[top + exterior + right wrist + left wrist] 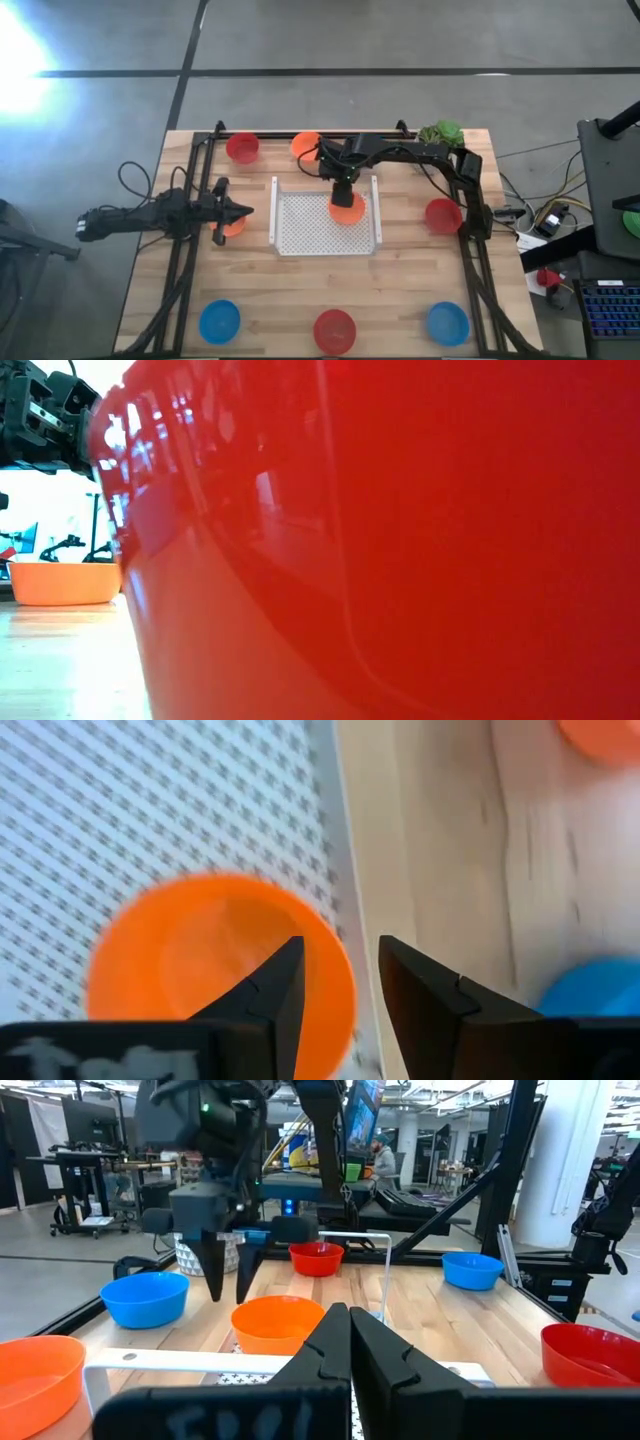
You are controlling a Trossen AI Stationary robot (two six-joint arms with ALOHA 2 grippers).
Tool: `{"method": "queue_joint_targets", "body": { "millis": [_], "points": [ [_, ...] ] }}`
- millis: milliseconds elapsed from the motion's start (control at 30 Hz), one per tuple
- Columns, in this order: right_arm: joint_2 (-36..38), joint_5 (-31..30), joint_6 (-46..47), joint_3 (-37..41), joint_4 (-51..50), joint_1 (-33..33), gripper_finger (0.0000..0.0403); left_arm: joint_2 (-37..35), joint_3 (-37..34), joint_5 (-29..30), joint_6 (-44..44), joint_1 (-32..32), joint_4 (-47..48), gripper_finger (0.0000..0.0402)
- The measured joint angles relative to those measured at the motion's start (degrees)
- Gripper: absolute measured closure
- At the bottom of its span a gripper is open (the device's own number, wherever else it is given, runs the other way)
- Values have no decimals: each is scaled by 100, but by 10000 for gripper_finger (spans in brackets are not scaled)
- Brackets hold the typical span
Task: Pick & Place Mini bowls
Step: Put the bottom right orange bowl on the shelf
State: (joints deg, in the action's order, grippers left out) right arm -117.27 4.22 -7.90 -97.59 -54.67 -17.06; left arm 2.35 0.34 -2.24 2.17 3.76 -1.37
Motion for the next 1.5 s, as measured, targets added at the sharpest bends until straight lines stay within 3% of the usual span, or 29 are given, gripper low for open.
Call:
{"method": "queue_joint_targets", "body": {
  "millis": [200, 567, 1500],
  "points": [
    [0, 180, -56, 60, 776, 226, 281, 0, 0, 0, 0, -1, -7, 402],
    [-246, 184, -169, 127, 984, 512, 274, 0, 0, 8, 0, 0, -11, 402],
    [-257, 168, -265, -140, 206, 505, 280, 0, 0, 14, 150, 0, 4, 402]
  ]
}}
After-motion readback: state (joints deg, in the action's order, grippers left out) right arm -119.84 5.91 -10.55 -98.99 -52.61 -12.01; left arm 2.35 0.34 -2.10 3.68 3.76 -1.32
